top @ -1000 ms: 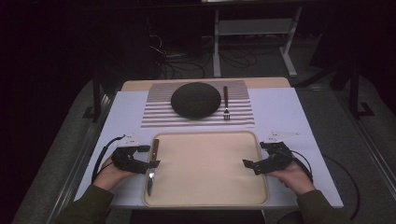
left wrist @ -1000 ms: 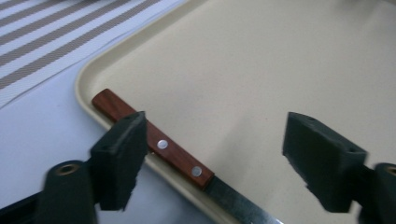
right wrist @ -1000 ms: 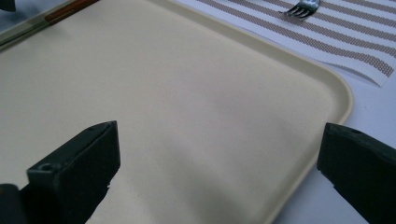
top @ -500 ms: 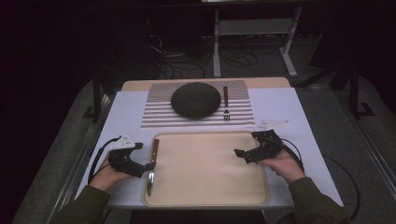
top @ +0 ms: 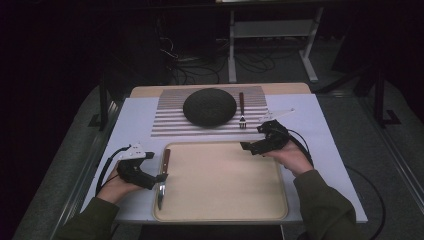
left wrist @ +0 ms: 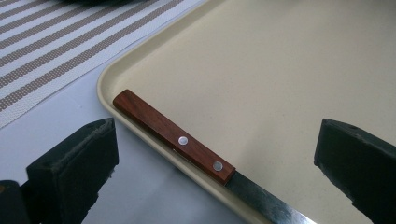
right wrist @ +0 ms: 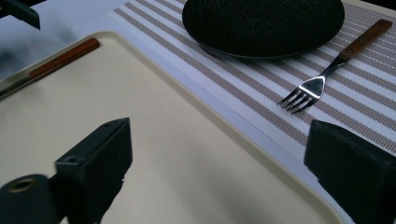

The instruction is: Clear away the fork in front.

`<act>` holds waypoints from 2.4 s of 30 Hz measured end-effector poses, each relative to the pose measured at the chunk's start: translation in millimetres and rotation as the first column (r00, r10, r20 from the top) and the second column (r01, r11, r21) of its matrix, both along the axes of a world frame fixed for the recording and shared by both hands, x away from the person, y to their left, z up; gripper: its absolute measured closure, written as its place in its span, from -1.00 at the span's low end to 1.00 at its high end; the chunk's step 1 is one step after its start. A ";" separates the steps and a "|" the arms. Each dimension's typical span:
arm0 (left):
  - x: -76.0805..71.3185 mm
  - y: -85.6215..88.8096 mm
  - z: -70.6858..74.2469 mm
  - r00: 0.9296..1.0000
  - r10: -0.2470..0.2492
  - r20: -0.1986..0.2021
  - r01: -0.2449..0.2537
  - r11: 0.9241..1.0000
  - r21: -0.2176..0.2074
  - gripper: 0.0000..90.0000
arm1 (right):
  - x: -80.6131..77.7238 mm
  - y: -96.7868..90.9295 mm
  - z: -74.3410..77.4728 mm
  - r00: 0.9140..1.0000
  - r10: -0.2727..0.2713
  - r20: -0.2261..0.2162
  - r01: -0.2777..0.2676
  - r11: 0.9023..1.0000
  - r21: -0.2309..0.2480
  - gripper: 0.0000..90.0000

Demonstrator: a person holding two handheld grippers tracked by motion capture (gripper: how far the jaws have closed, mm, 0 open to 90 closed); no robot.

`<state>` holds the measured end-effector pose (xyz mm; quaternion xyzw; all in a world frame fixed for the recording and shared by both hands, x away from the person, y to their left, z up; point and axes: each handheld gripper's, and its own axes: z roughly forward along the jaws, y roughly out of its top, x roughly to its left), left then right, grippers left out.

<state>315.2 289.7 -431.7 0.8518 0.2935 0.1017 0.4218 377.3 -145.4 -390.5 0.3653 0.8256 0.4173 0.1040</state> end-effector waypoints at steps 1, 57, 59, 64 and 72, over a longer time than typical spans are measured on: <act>0.0 -0.2 0.0 1.000 -0.001 0.000 0.001 1.000 0.000 -1.00 | 3.0 0.9 0.6 1.000 -0.004 -0.004 0.004 1.000 0.002 -0.71; -1.2 0.3 -0.1 1.000 -0.006 0.010 0.006 1.000 0.001 -1.00 | 133.6 43.9 -52.7 0.981 -0.129 -0.147 0.093 0.969 -0.229 0.98; -1.2 0.5 -0.2 1.000 -0.005 0.010 0.005 1.000 0.002 -1.00 | 133.5 41.8 -52.5 0.981 -0.129 -0.144 0.092 0.967 -0.237 0.98; -1.3 1.0 -0.1 1.000 -0.002 0.010 0.002 1.000 0.002 -1.00 | 132.8 37.1 -51.5 0.980 -0.136 -0.147 0.096 0.964 -0.249 0.98; -1.6 2.4 0.1 1.000 0.002 0.013 -0.002 1.000 0.003 -1.00 | 132.9 27.1 -50.2 0.977 -0.154 -0.145 0.110 0.955 -0.274 0.98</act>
